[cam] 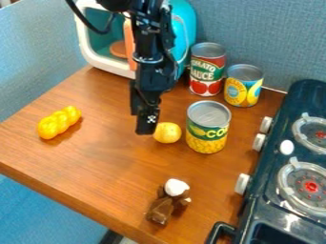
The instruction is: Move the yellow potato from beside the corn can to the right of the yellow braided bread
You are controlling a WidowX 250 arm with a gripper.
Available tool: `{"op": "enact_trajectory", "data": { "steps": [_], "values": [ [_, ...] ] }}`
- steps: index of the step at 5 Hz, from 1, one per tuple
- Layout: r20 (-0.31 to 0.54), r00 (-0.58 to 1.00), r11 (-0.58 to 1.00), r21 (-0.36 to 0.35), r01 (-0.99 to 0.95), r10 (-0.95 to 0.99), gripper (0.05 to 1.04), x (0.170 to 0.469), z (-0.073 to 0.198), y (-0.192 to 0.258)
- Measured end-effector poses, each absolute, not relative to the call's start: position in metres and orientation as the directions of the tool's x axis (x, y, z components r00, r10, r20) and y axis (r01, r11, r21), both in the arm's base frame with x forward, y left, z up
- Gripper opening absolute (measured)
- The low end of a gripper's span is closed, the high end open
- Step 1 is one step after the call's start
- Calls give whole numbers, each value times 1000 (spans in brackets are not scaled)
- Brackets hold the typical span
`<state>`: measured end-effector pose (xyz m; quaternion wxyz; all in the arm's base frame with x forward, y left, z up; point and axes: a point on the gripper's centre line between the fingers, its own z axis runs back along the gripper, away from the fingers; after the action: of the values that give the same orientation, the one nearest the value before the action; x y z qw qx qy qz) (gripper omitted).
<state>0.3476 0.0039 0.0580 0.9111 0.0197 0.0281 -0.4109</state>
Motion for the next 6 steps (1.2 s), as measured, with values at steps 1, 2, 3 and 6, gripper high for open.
{"op": "enact_trajectory", "data": {
  "steps": [1,2,3,6],
  "values": [
    [-88,672,673,23,740,-736,1001,353,51,3],
    [-110,650,650,35,759,-752,1001,358,45,-8],
    [-153,637,641,28,767,-755,1001,360,34,-14],
    [-120,716,720,10,694,-688,741,371,17,-24]
  ]
}}
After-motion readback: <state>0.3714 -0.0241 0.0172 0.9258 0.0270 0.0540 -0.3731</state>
